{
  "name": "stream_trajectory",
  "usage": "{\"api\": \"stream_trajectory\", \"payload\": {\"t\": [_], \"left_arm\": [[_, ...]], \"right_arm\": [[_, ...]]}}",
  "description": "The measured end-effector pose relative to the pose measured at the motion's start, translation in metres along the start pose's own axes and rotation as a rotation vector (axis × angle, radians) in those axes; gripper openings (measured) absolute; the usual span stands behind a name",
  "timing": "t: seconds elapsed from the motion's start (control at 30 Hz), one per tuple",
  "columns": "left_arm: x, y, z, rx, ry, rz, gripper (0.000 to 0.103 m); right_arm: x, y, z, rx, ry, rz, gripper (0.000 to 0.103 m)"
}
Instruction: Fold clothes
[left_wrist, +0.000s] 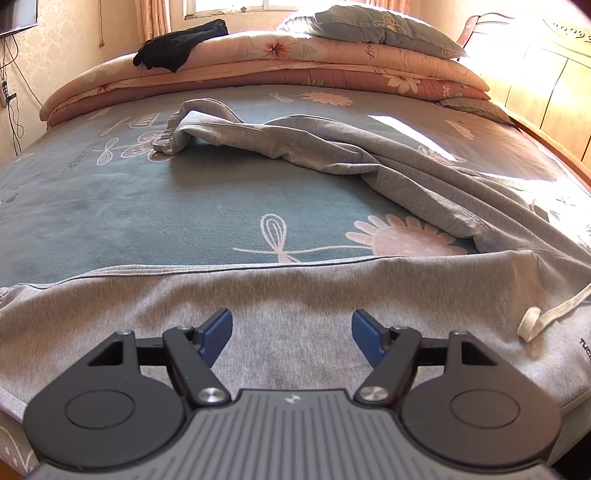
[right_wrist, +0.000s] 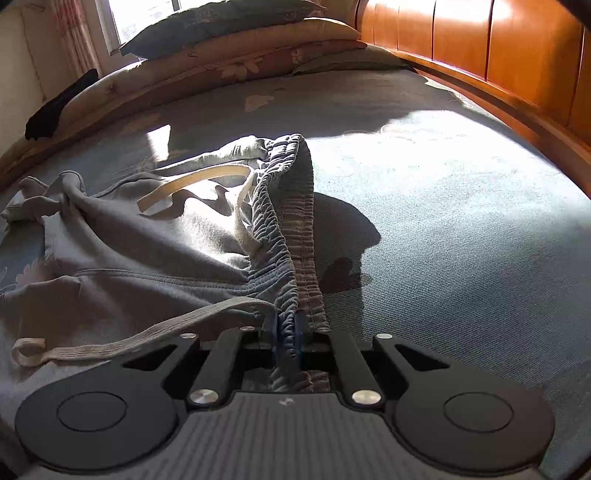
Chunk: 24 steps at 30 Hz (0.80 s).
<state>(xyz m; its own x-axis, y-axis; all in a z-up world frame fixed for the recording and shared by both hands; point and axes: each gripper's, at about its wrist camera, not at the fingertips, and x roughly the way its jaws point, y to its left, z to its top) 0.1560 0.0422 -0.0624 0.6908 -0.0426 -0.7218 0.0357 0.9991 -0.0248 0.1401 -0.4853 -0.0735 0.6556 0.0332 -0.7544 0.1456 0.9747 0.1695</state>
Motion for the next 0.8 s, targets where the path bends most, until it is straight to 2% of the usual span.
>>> {"api": "stream_trajectory", "payload": {"t": [0.03, 0.1, 0.13, 0.17, 0.2, 0.23, 0.3, 0.37, 0.43, 0.5, 0.53, 0.57, 0.63, 0.7, 0.73, 0.8], "left_arm": [[0.001, -0.001, 0.000, -0.004, 0.004, -0.005, 0.071], [0.001, -0.004, -0.002, -0.008, 0.007, -0.019, 0.071], [0.000, -0.005, -0.003, -0.003, 0.007, -0.027, 0.071], [0.000, -0.005, -0.004, 0.002, 0.008, -0.027, 0.072], [0.001, -0.006, -0.004, 0.004, 0.012, -0.022, 0.072], [0.002, -0.006, -0.003, 0.003, 0.017, -0.016, 0.072], [0.005, -0.007, -0.003, -0.005, 0.031, -0.006, 0.072], [0.007, -0.009, -0.001, -0.015, 0.039, -0.002, 0.072], [0.008, -0.012, -0.001, -0.013, 0.046, -0.006, 0.072], [0.011, -0.016, 0.000, -0.004, 0.054, -0.003, 0.072], [0.012, -0.018, 0.001, 0.003, 0.056, 0.002, 0.072], [0.014, -0.020, 0.001, 0.009, 0.057, 0.007, 0.072], [0.018, -0.023, 0.003, 0.020, 0.063, 0.011, 0.072], [0.022, -0.025, 0.006, 0.027, 0.066, 0.008, 0.072], [0.023, -0.027, 0.008, 0.030, 0.067, 0.007, 0.072], [0.027, -0.030, 0.011, 0.034, 0.067, 0.001, 0.072]], "right_arm": [[0.005, 0.000, 0.002, 0.001, 0.017, -0.015, 0.022], [0.002, 0.001, 0.010, -0.012, -0.017, 0.004, 0.027], [-0.001, 0.000, 0.016, -0.011, -0.046, 0.027, 0.038], [-0.004, 0.000, 0.025, -0.010, -0.077, 0.041, 0.044], [-0.004, -0.001, 0.033, -0.013, -0.099, 0.047, 0.056], [0.002, -0.002, 0.045, -0.016, -0.114, 0.057, 0.060], [0.013, -0.003, 0.070, -0.022, -0.144, 0.077, 0.063], [0.036, -0.007, 0.093, 0.008, -0.123, 0.093, 0.063], [0.061, -0.008, 0.108, 0.030, -0.057, 0.176, 0.061], [0.086, -0.003, 0.116, 0.023, 0.024, 0.148, 0.058], [0.095, 0.001, 0.116, 0.004, 0.038, 0.118, 0.025], [0.100, 0.004, 0.116, -0.017, 0.043, 0.121, 0.007], [0.099, 0.007, 0.114, -0.046, 0.005, 0.109, 0.008], [0.093, 0.007, 0.118, -0.073, -0.045, 0.057, 0.007], [0.090, 0.004, 0.122, -0.073, -0.067, 0.025, 0.007], [0.090, -0.009, 0.131, -0.033, -0.071, 0.025, 0.007]]}}
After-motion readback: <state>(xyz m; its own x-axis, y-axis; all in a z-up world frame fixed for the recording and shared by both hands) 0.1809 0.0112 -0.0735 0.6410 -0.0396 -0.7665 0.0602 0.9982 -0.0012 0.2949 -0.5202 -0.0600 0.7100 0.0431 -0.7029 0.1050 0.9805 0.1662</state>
